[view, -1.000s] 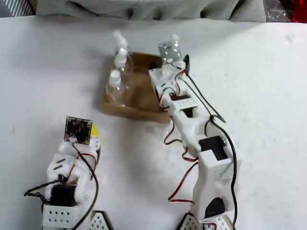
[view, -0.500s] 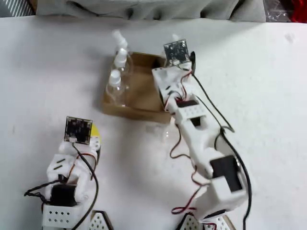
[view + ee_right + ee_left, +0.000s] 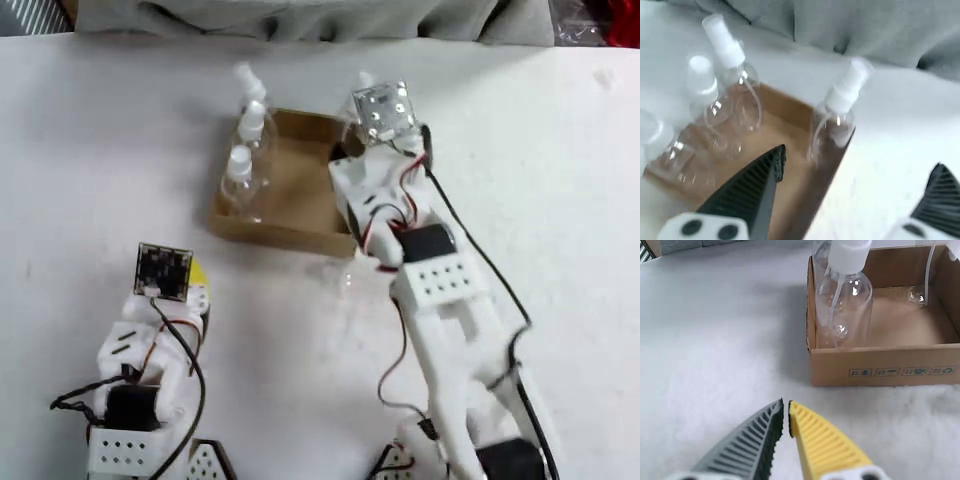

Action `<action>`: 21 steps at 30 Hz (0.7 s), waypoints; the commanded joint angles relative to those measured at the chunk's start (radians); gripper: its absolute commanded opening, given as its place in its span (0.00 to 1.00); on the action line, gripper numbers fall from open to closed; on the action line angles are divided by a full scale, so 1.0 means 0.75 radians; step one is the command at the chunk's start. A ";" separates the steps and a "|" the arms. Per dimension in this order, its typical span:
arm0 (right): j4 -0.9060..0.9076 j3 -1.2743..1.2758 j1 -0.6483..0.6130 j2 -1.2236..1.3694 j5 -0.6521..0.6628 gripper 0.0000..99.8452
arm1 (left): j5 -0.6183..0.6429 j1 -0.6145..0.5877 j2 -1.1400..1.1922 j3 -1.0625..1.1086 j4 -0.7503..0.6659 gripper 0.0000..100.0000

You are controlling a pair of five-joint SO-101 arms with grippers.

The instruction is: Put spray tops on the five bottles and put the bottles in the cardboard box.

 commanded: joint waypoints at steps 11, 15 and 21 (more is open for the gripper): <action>1.087 -0.018 0.017 -0.420 0.301 0.37 | -0.012 -0.015 -0.036 -0.004 0.008 0.02; 1.253 -0.012 0.019 -0.418 0.532 0.37 | -0.012 -0.013 -0.036 -0.004 0.035 0.02; 1.368 -0.010 0.019 -0.418 0.923 0.37 | -0.012 -0.013 -0.036 -0.004 0.035 0.02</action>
